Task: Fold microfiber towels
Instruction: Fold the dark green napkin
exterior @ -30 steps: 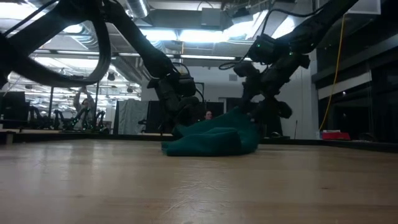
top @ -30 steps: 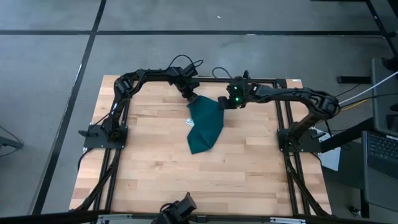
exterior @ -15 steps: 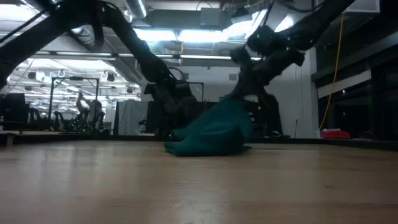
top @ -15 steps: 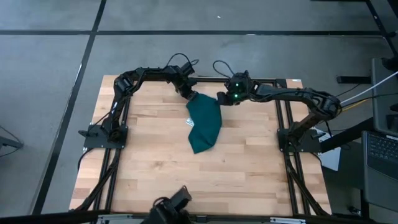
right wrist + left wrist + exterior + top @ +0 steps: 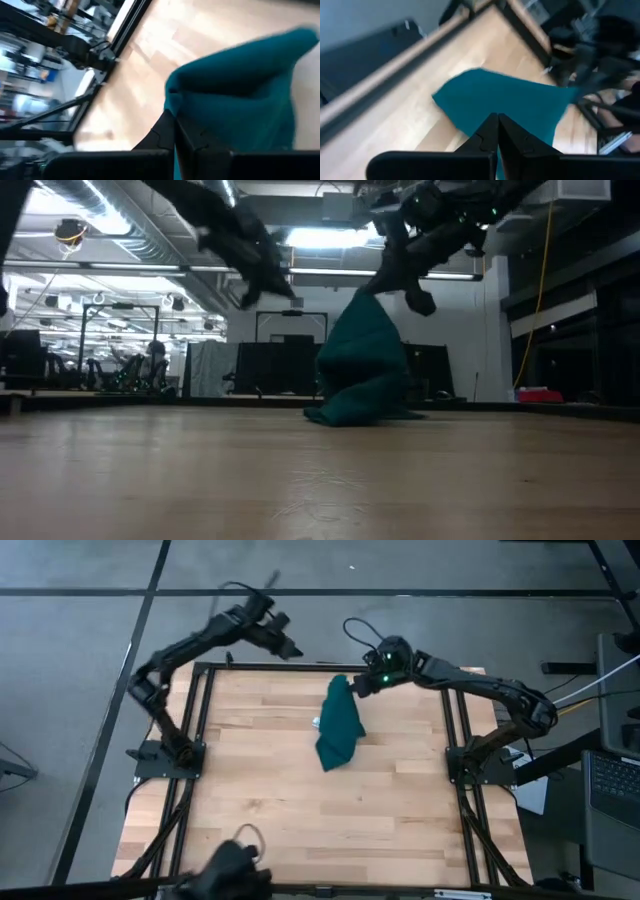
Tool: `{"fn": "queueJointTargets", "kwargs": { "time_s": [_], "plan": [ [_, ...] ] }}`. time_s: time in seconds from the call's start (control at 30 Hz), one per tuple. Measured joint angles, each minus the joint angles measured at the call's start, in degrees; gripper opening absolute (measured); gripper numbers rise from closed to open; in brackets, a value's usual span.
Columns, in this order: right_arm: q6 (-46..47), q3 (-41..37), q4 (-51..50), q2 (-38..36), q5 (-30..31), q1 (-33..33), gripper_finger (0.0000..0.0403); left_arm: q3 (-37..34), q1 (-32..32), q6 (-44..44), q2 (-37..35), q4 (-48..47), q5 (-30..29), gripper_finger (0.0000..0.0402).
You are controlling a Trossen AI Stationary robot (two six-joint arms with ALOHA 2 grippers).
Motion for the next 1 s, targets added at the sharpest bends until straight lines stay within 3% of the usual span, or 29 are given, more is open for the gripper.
{"fn": "queueJointTargets", "kwargs": {
  "time_s": [0.2,0.37,0.47,0.6,0.8,0.9,1.0],
  "plan": [
    [-14.05,18.38,-21.24,2.21,7.44,-0.12,0.0001,0.07,1.49,-4.45,-12.95,0.18,-2.05,0.0002],
    [-19.63,27.07,-31.48,9.55,9.39,3.35,0.0,0.07,1.45,-6.94,-20.32,0.17,-5.17,0.0001],
    [-19.99,28.91,-31.89,16.34,8.08,7.94,0.0,0.07,1.35,-8.42,-22.91,0.13,-6.1,0.0001],
    [-19.49,32.81,-26.47,26.04,1.91,14.19,0.0,0.07,0.9,-9.82,-24.76,0.09,-6.56,0.0001],
    [-18.48,47.14,-21.4,39.15,-2.22,20.96,0.0002,0.07,0.9,-10.2,-25.08,-1.8,-6.67,0.0001],
    [-18.37,52.86,-21.84,45.09,-4.01,22.36,0.0027,0.07,0.9,-10.16,-25.08,-2.54,-6.26,0.0001],
    [-16.66,56.42,-21.83,49.0,-7.27,22.57,0.0084,0.07,0.9,-9.96,-25.06,-2.6,-5.81,0.0001]
  ]
}}
